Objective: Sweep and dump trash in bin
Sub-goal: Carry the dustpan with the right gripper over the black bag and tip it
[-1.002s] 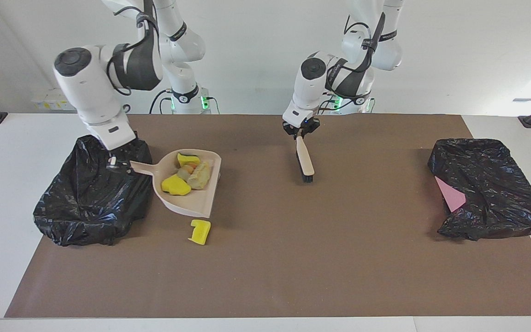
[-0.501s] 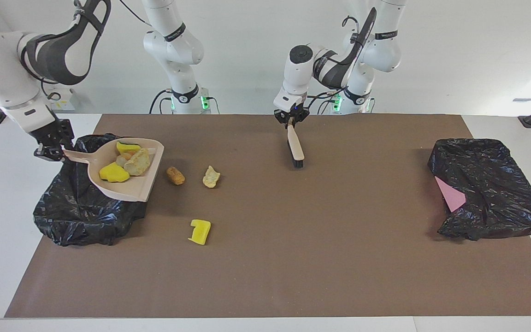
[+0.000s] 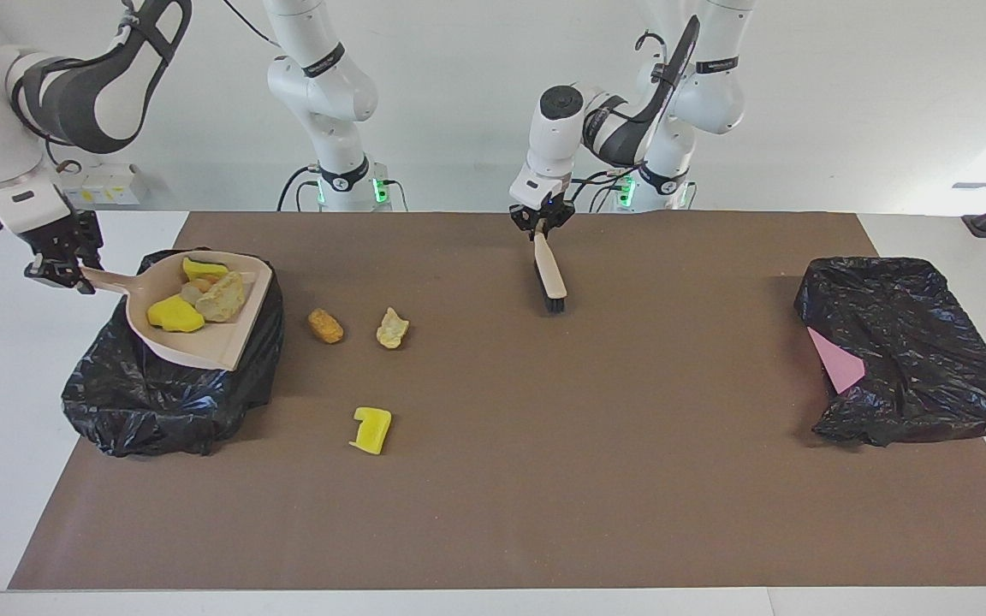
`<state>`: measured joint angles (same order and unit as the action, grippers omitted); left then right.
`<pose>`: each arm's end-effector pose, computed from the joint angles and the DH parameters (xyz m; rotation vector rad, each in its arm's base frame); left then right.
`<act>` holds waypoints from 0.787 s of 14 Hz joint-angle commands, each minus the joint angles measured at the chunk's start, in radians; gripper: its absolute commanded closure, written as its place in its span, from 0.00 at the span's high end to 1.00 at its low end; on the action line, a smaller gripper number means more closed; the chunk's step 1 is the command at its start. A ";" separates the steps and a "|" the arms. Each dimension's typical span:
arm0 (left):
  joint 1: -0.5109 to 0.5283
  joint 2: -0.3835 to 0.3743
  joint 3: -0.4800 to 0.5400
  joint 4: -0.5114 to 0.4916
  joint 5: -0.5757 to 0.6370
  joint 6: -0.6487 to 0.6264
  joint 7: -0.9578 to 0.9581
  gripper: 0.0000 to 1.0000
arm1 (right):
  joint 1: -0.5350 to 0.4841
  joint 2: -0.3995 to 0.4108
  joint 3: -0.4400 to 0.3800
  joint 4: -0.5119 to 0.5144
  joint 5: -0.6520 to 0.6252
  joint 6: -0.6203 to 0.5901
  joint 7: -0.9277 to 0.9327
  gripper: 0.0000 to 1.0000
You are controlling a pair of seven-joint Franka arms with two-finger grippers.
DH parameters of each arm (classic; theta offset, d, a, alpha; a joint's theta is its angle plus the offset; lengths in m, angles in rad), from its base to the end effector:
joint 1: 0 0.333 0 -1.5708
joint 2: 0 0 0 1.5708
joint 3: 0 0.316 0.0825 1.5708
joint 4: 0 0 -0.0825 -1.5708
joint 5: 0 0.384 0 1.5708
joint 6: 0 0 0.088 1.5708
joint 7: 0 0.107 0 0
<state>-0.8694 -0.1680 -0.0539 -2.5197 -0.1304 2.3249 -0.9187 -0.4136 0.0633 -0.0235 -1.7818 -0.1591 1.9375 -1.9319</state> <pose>0.2665 -0.3558 0.3373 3.1058 0.1350 -0.1300 0.5319 -0.2601 0.5210 2.1444 2.0902 -0.1599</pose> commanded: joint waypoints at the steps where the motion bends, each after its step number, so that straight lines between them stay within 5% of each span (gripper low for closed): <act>1: 0.027 -0.005 0.006 -0.014 -0.009 0.011 -0.002 0.86 | -0.028 -0.011 0.010 -0.008 -0.097 0.021 -0.002 0.00; 3: 0.070 0.024 0.008 0.025 -0.008 0.008 0.009 1.00 | -0.030 -0.017 0.010 -0.033 -0.181 0.076 -0.002 0.00; 11: 0.308 0.085 0.012 0.194 0.014 0.004 0.178 1.00 | 0.013 -0.036 0.011 -0.050 -0.451 0.078 0.229 0.00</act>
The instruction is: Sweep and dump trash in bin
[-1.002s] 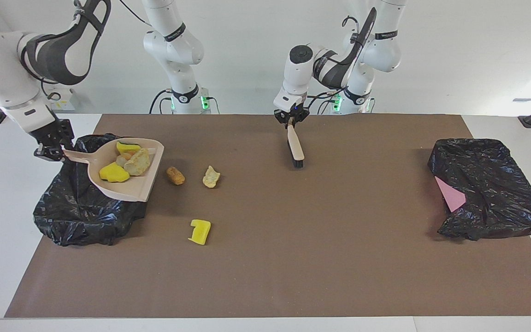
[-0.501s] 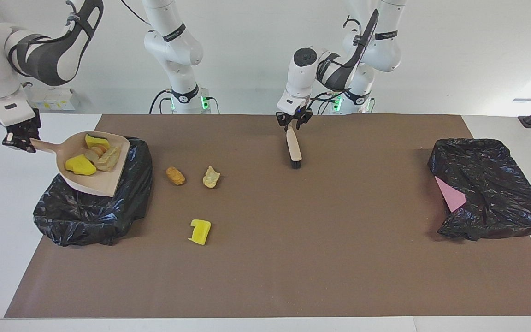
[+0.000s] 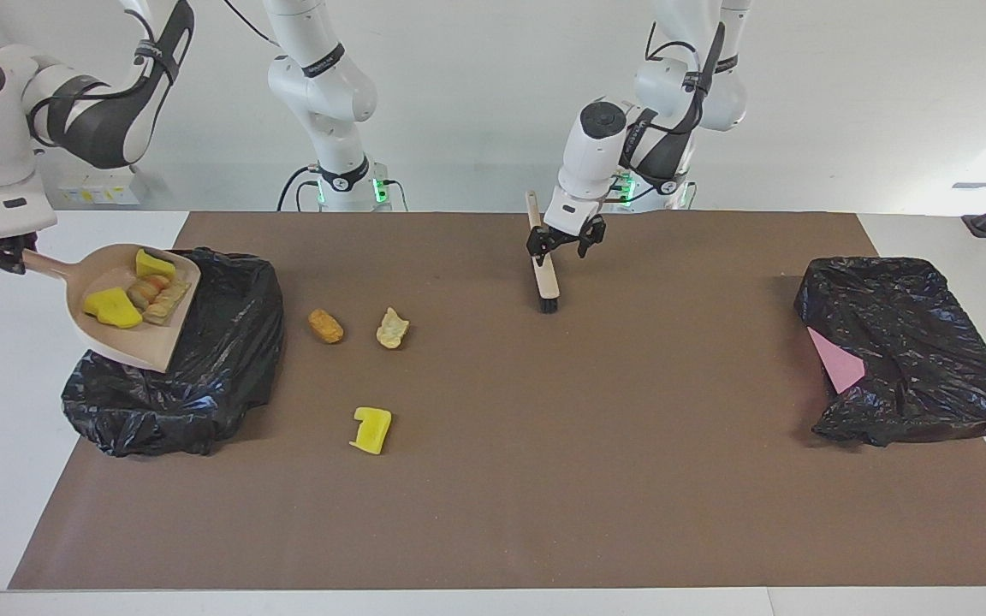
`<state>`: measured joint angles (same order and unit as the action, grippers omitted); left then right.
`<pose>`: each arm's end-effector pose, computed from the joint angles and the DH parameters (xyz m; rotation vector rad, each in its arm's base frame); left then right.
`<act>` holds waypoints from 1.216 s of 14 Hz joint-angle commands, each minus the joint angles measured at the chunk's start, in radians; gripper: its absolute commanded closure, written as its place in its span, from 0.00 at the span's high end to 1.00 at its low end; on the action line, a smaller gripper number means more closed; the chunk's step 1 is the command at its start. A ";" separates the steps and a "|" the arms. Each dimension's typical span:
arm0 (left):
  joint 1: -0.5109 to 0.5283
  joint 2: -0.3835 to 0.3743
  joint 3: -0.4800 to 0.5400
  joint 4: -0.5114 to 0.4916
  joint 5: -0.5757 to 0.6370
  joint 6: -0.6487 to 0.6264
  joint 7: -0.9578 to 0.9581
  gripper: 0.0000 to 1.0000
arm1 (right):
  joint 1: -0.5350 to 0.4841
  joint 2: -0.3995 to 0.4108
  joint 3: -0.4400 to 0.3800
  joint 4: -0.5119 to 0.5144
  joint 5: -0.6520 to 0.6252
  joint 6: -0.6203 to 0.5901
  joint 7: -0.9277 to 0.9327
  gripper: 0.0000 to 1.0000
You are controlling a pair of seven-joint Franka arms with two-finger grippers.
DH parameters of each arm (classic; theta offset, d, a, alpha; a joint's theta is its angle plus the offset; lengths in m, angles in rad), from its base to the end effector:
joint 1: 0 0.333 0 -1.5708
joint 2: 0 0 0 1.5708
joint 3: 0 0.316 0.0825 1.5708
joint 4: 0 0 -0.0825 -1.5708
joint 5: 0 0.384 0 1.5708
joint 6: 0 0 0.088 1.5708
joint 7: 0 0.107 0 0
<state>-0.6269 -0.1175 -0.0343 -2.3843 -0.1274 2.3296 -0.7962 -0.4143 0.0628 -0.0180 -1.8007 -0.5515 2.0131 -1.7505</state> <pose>0.3831 -0.3009 0.3724 3.0134 0.3327 -0.0210 0.5312 -0.2789 0.5271 1.9725 1.8777 -0.5444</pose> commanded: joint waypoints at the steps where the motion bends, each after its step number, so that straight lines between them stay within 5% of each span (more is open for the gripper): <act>1: 0.097 0.056 -0.007 0.100 0.015 -0.004 0.080 1.00 | 0.035 -0.052 0.006 -0.042 -0.079 0.001 0.063 0.00; 5: 0.200 0.151 -0.006 0.270 0.095 -0.058 0.144 1.00 | 0.118 -0.106 0.007 -0.071 -0.184 -0.094 0.173 0.00; 11: 0.370 0.156 0.001 0.307 0.111 -0.079 0.506 1.00 | 0.259 -0.189 0.009 -0.180 -0.473 -0.210 0.446 0.00; 17: 0.506 0.164 0.001 0.500 0.103 -0.326 0.724 1.00 | 0.321 -0.196 0.020 -0.175 -0.626 -0.286 0.500 0.00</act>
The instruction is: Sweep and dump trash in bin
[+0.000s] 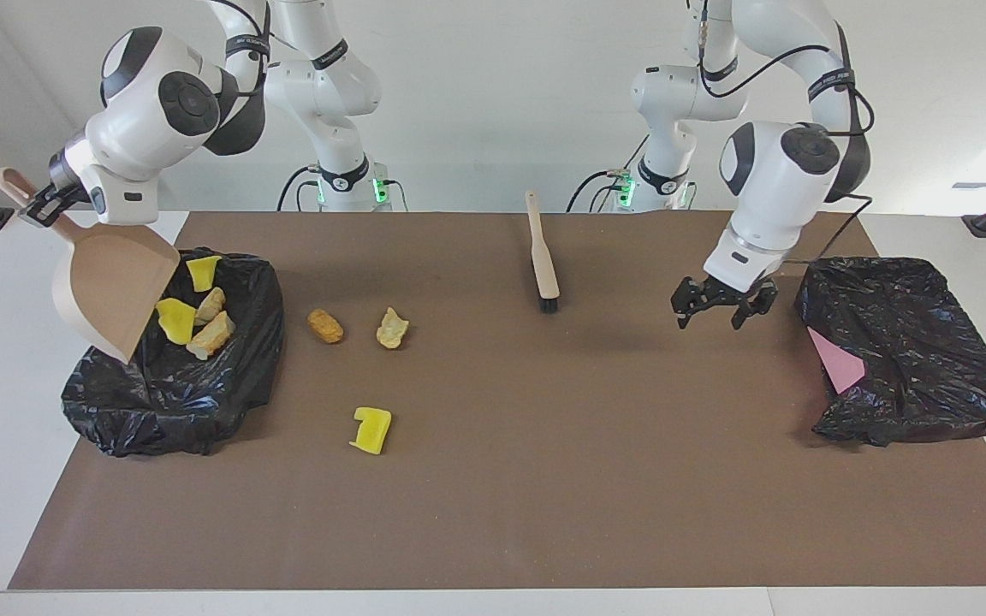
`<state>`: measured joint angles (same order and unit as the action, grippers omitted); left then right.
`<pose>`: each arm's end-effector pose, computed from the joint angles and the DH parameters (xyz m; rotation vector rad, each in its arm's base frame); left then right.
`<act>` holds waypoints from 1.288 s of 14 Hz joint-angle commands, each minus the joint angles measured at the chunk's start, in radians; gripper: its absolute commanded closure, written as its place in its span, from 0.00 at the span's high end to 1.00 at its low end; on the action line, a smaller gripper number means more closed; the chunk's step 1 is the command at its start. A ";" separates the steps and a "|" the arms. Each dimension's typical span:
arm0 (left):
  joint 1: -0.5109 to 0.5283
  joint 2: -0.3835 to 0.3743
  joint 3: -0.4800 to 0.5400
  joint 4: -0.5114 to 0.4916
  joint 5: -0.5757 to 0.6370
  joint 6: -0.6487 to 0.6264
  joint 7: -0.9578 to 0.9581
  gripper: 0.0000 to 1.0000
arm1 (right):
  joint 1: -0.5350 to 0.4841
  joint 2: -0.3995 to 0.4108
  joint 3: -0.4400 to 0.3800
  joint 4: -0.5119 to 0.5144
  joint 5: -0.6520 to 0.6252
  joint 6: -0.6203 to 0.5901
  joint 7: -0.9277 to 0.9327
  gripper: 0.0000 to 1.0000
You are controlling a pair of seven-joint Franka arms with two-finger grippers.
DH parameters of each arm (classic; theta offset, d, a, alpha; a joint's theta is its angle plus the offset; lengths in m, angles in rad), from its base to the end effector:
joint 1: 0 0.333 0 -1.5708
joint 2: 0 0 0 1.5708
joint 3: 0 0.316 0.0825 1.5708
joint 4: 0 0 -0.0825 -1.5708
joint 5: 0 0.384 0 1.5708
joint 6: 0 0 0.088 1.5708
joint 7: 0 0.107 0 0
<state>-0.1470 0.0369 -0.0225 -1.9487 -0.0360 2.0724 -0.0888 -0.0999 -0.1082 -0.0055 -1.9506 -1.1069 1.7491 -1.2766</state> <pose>0.5672 -0.0988 0.4676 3.0934 -0.1001 0.1267 0.5195 -0.1357 0.5655 1.6515 1.4564 -0.9160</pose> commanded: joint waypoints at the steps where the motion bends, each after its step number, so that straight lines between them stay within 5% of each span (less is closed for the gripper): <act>1: 0.033 0.009 -0.011 0.094 0.021 -0.110 0.021 1.00 | 0.031 -0.025 0.007 -0.022 -0.111 -0.045 0.026 0.00; 9: 0.078 0.014 -0.010 0.339 0.033 -0.432 0.124 1.00 | 0.111 0.025 0.025 0.116 -0.147 -0.123 0.019 0.00; 12: 0.090 0.012 -0.010 0.401 0.028 -0.520 0.141 1.00 | 0.123 0.053 0.053 0.168 0.019 -0.129 0.028 0.00; 18: 0.089 -0.008 -0.010 0.370 0.024 -0.523 0.146 1.00 | 0.140 0.173 0.093 0.357 0.344 -0.226 0.242 0.00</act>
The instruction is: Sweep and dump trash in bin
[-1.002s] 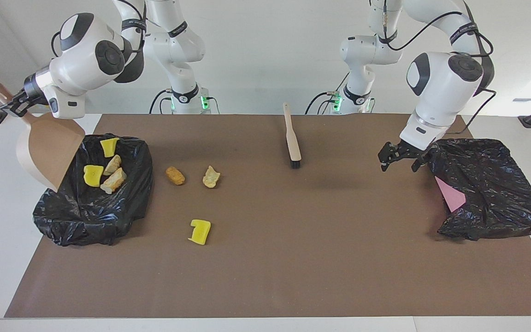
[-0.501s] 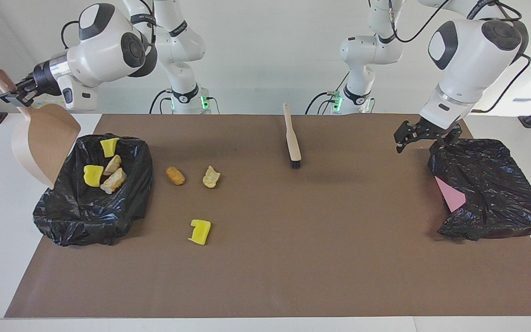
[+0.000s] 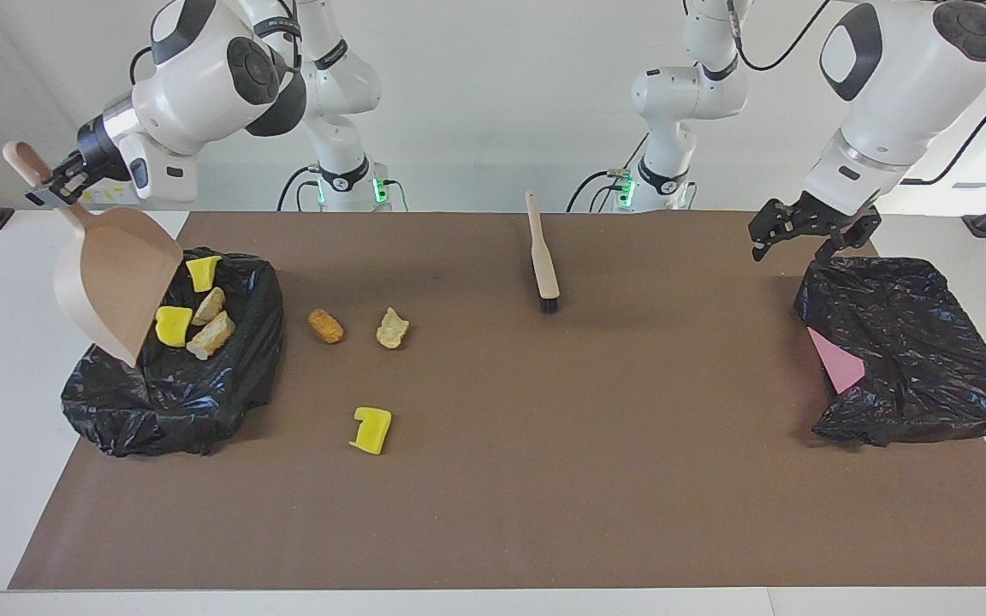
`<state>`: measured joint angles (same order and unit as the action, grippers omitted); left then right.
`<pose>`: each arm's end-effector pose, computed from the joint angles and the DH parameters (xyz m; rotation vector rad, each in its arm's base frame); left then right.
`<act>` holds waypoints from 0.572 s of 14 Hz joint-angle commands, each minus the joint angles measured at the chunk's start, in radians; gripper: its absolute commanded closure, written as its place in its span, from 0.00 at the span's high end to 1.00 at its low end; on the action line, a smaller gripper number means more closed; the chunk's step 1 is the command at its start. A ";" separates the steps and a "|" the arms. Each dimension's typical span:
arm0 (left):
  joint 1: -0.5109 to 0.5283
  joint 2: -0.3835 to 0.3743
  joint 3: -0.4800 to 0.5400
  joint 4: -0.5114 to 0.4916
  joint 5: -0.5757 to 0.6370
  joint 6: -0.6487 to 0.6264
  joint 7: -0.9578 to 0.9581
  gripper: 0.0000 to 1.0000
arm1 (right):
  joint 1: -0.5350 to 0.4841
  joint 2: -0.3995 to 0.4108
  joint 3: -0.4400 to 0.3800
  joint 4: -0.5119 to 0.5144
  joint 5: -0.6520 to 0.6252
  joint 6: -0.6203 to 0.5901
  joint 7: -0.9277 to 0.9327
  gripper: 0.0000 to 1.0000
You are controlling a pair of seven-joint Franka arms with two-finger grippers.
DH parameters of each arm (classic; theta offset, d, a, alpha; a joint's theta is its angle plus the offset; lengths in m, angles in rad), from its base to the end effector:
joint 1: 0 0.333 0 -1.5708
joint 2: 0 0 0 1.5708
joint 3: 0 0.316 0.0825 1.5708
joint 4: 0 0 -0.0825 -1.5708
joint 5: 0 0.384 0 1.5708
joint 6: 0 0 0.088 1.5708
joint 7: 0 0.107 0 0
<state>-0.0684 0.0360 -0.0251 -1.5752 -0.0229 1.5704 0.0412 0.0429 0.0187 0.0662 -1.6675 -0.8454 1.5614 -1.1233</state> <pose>0.5617 -0.0549 0.6023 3.1112 -0.2091 -0.0646 0.5630 -0.0198 0.6040 1.9105 1.4227 -0.6496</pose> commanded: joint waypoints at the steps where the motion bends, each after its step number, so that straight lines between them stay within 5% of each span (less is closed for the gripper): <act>1: 0.010 -0.014 -0.007 -0.015 0.011 -0.017 0.019 1.00 | -0.003 0.047 0.036 0.075 0.132 -0.037 0.149 0.00; 8: 0.012 -0.027 -0.007 -0.032 0.012 -0.007 0.008 1.00 | 0.142 0.219 0.089 0.260 0.399 -0.133 0.746 0.00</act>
<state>-0.0684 0.0342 -0.0251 -1.5855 -0.0229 1.5648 0.0449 0.1513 0.1393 0.1539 -1.5344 -0.5125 1.4815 -0.5269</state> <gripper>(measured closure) 0.000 0.670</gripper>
